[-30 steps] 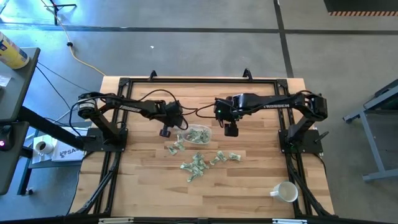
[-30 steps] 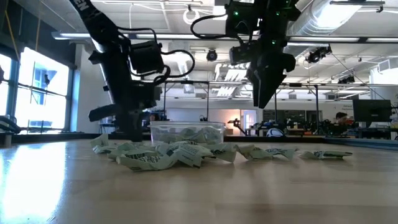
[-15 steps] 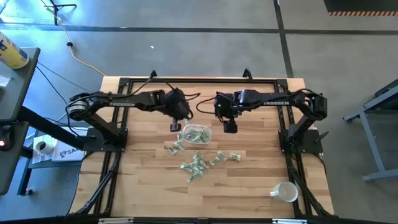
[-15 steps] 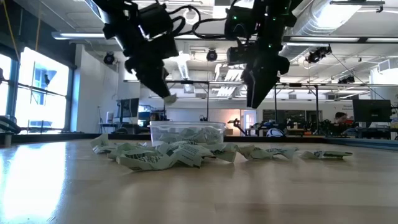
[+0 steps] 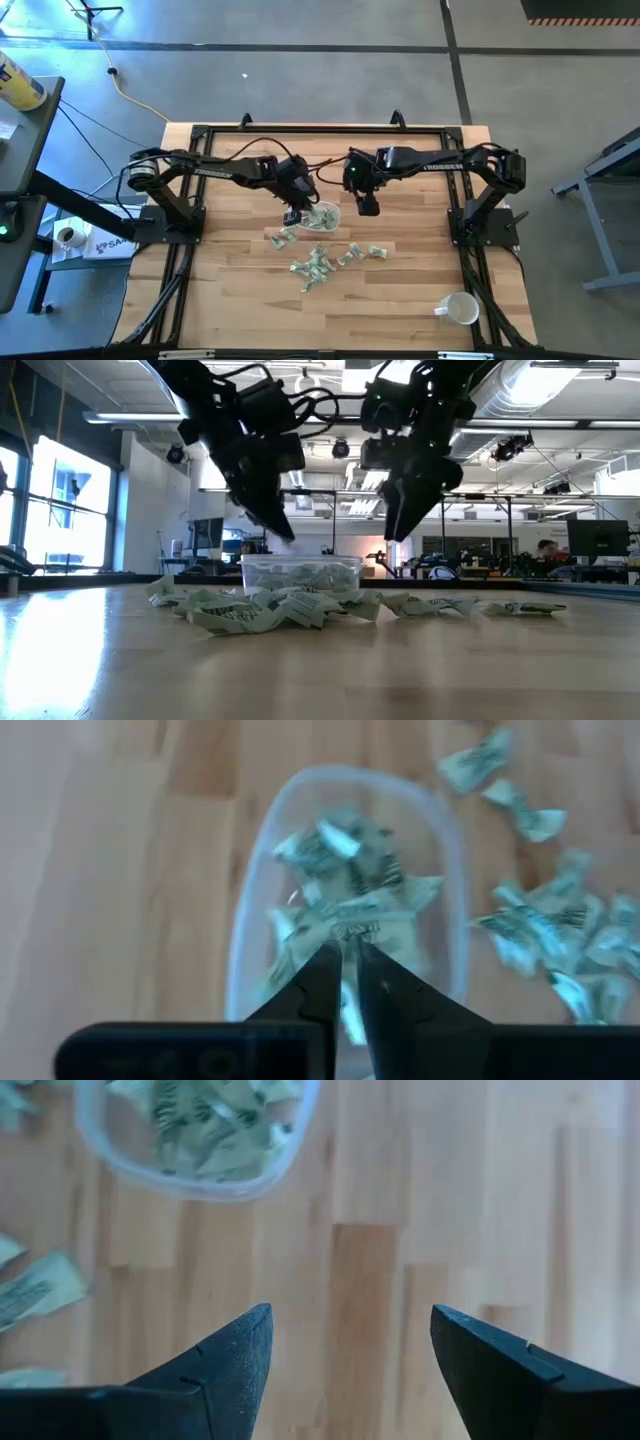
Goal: Pick and place Stevia / Truvia into bins
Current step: Put the stevia packet into the transparent container
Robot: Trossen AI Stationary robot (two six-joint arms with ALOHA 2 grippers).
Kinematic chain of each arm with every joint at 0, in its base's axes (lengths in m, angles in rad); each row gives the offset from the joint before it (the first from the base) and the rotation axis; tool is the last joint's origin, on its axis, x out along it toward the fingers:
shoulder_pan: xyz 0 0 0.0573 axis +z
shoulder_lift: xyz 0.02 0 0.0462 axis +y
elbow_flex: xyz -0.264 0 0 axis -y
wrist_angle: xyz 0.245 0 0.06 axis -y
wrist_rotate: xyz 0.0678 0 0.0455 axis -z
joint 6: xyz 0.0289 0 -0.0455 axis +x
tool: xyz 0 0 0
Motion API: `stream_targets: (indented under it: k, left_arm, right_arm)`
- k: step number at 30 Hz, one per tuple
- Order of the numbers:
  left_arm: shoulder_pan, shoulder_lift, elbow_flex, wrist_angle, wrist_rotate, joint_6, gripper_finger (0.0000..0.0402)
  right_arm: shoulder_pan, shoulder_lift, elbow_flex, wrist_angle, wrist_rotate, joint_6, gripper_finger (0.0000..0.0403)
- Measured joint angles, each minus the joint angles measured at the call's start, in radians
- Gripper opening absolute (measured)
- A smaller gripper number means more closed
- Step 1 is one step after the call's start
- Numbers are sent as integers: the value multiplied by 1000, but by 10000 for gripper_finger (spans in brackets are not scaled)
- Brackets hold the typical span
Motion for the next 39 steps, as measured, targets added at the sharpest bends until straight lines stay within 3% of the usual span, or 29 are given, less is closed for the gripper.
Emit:
stream_targets:
  k: [4,8,14,20,25,32,39]
  left_arm:
    - [-8,0,0,-3,-17,-46,94]
    - [-23,-6,0,-12,-132,-57,117]
    - [-19,-68,0,-77,-201,-122,138]
    - [-13,-95,1,-117,-247,-90,140]
    - [-7,-111,0,-158,-251,-74,140]
    - [-6,-194,1,-198,-252,-41,140]
    - [-6,-288,1,-250,-293,-38,140]
  right_arm:
    - [18,0,0,-70,-31,2,262]
    - [57,-5,-21,-143,-49,9,262]
    - [144,-75,-162,-166,-96,160,262]
    - [297,-197,-285,-55,-96,394,262]
    - [418,-202,-348,65,-26,555,262]
    - [479,-177,-435,225,41,786,259]
    - [530,-141,-450,263,100,833,258]
